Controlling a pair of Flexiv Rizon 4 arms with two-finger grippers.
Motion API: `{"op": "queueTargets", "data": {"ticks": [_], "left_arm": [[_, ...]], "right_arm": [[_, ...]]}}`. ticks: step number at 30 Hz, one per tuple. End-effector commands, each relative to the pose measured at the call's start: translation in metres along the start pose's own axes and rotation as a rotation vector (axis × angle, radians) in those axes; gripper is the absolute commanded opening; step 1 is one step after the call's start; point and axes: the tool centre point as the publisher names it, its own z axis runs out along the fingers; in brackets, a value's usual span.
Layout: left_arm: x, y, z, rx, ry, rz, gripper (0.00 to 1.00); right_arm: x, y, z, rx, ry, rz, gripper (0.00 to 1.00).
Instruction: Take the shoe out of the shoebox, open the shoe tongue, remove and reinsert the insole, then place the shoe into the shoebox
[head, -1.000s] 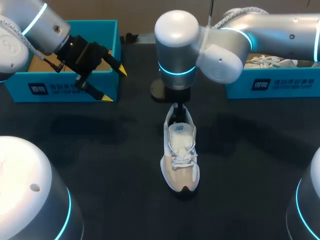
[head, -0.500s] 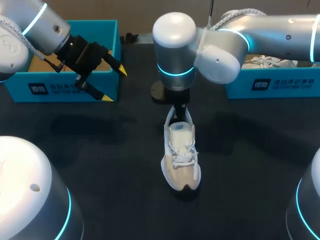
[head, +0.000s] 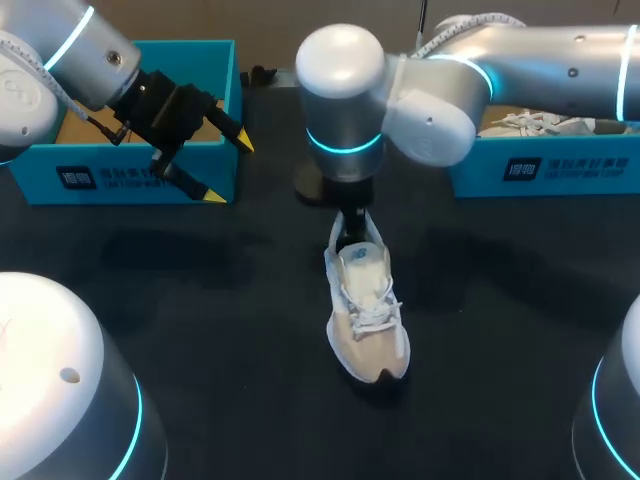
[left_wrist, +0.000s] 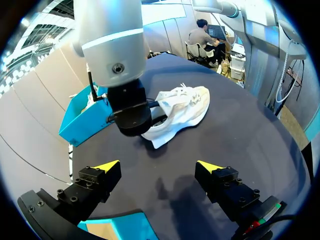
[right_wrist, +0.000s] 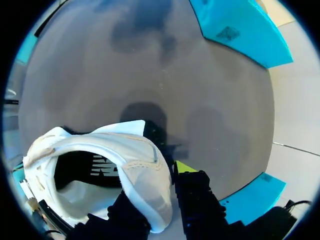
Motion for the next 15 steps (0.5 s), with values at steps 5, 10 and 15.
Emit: {"op": "queueTargets", "data": {"ticks": [5, 10, 15], "left_arm": [[0.001, 0.000, 0.000, -0.002, 0.000, 0.000, 1.00], [0.001, 0.000, 0.000, -0.002, 0.000, 0.000, 1.00], [0.001, 0.000, 0.000, -0.002, 0.000, 0.000, 1.00]], "right_arm": [[-0.004, -0.007, -0.072, -0.011, 0.006, -0.041, 0.00], [-0.006, -0.010, -0.109, -0.012, 0.024, -0.079, 0.00], [-0.008, -0.013, -0.140, -0.044, 0.058, -0.085, 0.00]]}}
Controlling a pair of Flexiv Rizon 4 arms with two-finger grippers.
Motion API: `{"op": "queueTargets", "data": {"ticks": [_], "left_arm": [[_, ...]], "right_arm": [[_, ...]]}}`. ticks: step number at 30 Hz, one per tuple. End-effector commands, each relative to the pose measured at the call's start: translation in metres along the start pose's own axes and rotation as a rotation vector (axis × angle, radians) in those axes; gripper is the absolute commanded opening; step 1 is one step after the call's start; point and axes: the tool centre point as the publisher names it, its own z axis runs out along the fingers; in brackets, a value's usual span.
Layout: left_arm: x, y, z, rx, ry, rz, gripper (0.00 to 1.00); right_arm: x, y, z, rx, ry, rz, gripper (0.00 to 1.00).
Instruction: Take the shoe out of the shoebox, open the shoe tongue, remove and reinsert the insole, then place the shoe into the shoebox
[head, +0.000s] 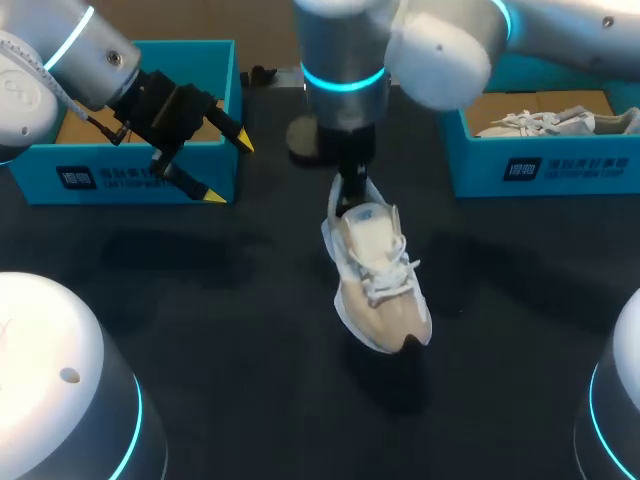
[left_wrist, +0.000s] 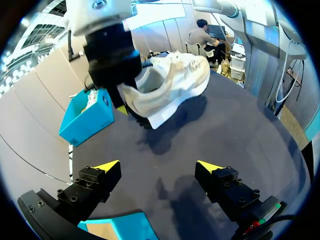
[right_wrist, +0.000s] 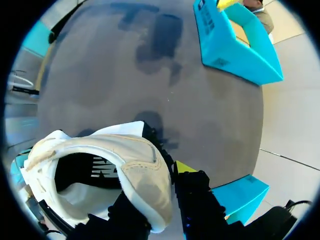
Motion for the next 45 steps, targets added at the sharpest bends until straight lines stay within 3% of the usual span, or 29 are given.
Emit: {"op": "queueTargets", "data": {"ticks": [1, 12, 19, 45], "left_arm": [[0.001, 0.000, 0.000, -0.002, 0.000, 0.000, 1.00], [0.001, 0.000, 0.000, -0.002, 0.000, 0.000, 1.00], [0.001, 0.000, 0.000, -0.002, 0.000, 0.000, 1.00], [0.001, 0.000, 0.000, -0.002, 0.000, 0.000, 1.00]], "right_arm": [[-0.002, -0.012, -0.045, -0.025, 0.015, -0.005, 0.00], [-0.016, -0.028, -0.102, -0.060, -0.006, -0.005, 0.00], [-0.026, -0.039, -0.121, -0.050, -0.028, 0.049, 0.00], [-0.030, -0.043, -0.122, -0.033, -0.038, 0.073, 0.00]]}}
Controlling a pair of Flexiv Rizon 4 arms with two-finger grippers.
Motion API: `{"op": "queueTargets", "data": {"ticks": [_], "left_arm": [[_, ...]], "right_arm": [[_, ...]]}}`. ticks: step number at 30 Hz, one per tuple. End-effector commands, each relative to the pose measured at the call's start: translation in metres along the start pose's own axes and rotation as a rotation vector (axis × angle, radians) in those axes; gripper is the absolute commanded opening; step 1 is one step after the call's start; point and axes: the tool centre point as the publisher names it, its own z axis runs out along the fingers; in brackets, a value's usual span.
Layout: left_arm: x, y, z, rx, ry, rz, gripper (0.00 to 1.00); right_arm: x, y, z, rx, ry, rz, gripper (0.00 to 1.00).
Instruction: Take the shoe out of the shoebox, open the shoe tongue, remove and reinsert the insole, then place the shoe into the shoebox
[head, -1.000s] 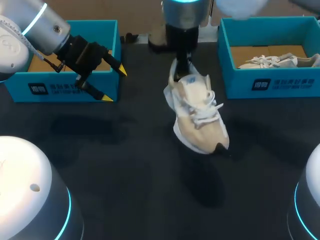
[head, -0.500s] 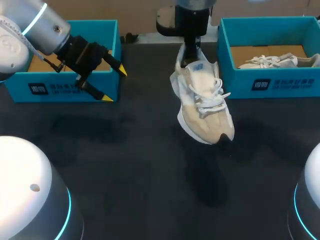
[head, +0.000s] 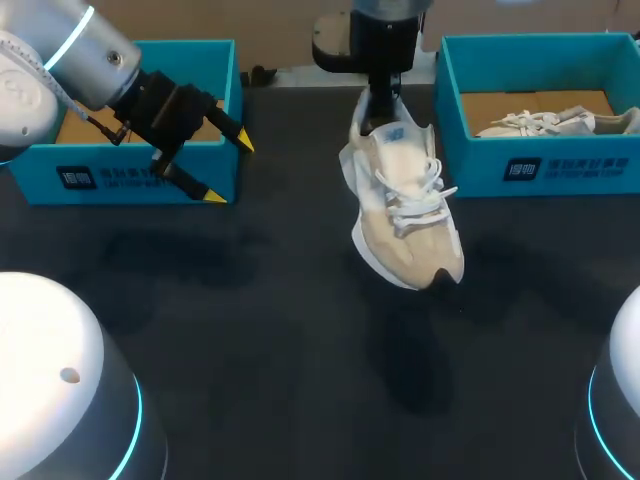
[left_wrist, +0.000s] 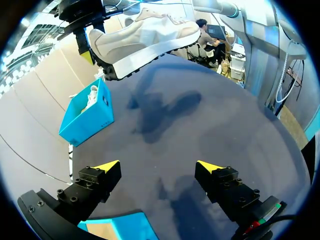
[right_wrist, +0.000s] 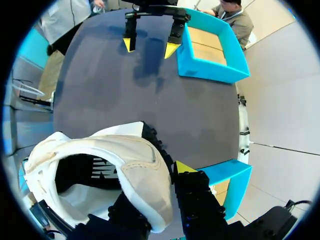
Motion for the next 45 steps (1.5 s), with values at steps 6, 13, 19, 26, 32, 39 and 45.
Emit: {"op": "queueTargets", "data": {"ticks": [6, 13, 19, 26, 32, 39, 45], "left_arm": [[0.001, 0.000, 0.000, -0.002, 0.000, 0.000, 1.00], [0.001, 0.000, 0.000, -0.002, 0.000, 0.000, 1.00], [0.001, 0.000, 0.000, -0.002, 0.000, 0.000, 1.00], [0.001, 0.000, 0.000, -0.002, 0.000, 0.000, 1.00], [0.001, 0.000, 0.000, -0.002, 0.000, 0.000, 1.00], [0.001, 0.000, 0.000, -0.002, 0.000, 0.000, 1.00], [0.001, 0.000, 0.000, -0.002, 0.000, 0.000, 1.00]], "right_arm": [[-0.027, -0.031, 0.007, -0.005, -0.044, -0.006, 0.00], [-0.058, -0.069, 0.014, -0.003, -0.054, -0.024, 0.00], [-0.091, -0.107, 0.028, 0.046, 0.005, 0.022, 0.00], [-0.123, -0.146, 0.031, 0.058, -0.021, 0.014, 0.00], [-0.153, -0.181, 0.033, 0.115, -0.035, 0.013, 0.00], [-0.180, -0.224, 0.038, 0.152, -0.069, 0.058, 0.00], [-0.197, -0.251, 0.040, 0.162, -0.089, 0.050, 0.00]]}}
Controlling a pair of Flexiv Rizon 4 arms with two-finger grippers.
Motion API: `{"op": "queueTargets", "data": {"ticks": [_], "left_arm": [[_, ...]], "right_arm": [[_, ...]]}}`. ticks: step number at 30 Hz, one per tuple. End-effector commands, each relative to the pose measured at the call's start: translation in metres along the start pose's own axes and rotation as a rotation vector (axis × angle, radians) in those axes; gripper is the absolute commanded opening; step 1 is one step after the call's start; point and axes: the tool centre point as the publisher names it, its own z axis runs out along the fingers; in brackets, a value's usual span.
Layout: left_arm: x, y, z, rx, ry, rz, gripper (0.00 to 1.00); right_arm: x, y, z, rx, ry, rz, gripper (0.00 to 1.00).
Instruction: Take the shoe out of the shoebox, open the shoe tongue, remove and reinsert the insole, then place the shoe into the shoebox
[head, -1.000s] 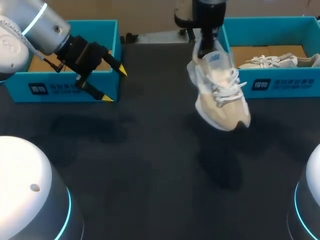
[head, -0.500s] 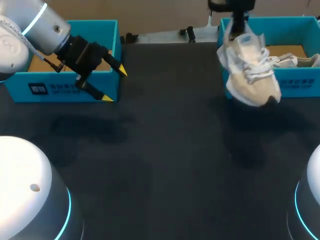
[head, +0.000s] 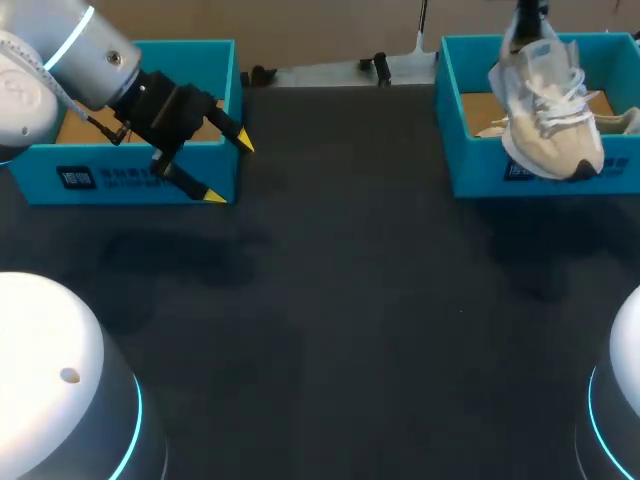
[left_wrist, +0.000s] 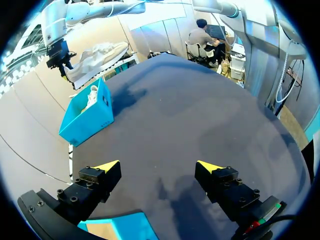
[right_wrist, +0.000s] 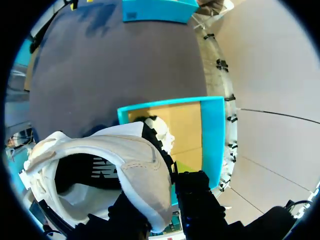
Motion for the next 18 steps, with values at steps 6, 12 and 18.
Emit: {"op": "queueTargets", "data": {"ticks": [6, 12, 18], "left_arm": [[0.0006, -0.0005, 0.0001, -0.002, 0.000, 0.000, 1.00], [0.0006, -0.0005, 0.0001, -0.002, 0.000, 0.000, 1.00], [0.0006, -0.0005, 0.0001, -0.002, 0.000, 0.000, 1.00]], "right_arm": [[-0.0111, -0.0159, 0.0061, -0.041, 0.004, -0.023, 0.00], [-0.0111, -0.0159, 0.0061, -0.041, 0.004, -0.023, 0.00], [-0.0111, -0.0159, 0.0061, -0.041, 0.004, -0.023, 0.00]]}}
